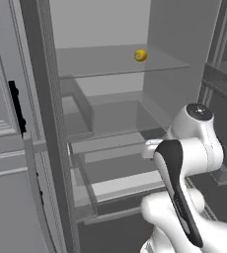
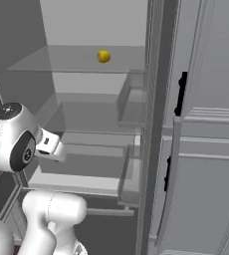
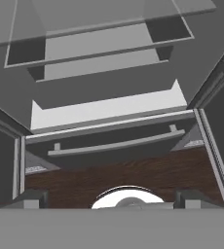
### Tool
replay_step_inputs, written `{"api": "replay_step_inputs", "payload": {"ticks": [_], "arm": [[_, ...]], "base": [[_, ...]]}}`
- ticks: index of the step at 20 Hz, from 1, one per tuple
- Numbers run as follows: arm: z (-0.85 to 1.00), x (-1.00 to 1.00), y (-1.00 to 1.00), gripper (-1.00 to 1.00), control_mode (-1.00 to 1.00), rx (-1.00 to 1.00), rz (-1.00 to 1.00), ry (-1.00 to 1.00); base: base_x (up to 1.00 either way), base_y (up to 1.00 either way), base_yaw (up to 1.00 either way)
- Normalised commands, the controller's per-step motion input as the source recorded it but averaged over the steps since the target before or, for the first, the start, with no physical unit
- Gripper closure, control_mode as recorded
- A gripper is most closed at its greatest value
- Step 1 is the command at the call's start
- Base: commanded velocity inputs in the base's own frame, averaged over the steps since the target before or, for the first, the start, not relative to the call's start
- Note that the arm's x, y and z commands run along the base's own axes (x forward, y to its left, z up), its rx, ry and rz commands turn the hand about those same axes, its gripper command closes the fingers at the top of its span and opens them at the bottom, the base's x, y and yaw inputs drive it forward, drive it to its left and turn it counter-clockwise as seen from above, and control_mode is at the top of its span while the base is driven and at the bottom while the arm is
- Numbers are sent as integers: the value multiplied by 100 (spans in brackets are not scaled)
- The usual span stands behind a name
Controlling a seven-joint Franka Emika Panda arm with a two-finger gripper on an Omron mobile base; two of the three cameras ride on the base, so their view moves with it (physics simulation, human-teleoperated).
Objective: Place one lemon and one steak in each tupperware on the nearby counter, to pack two identical lunches.
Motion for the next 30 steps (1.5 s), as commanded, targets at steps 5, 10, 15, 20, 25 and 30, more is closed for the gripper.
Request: {"api": "replay_step_inputs", "payload": {"ticks": [5,10,15,20,25,30], "arm": [[0,0,0,-100,100,0,0,0],[61,-14,-1,-100,-100,0,0,-16],[100,-42,-1,-100,-100,0,0,-53],[100,15,-3,-100,-100,0,0,-31],[100,46,-12,-100,-100,2,-5,-2],[88,47,-31,-100,-100,1,-13,15]], "base": [[70,0,0],[5,0,0],[0,0,0],[0,0,0],[0,0,0],[0,0,0]]}}
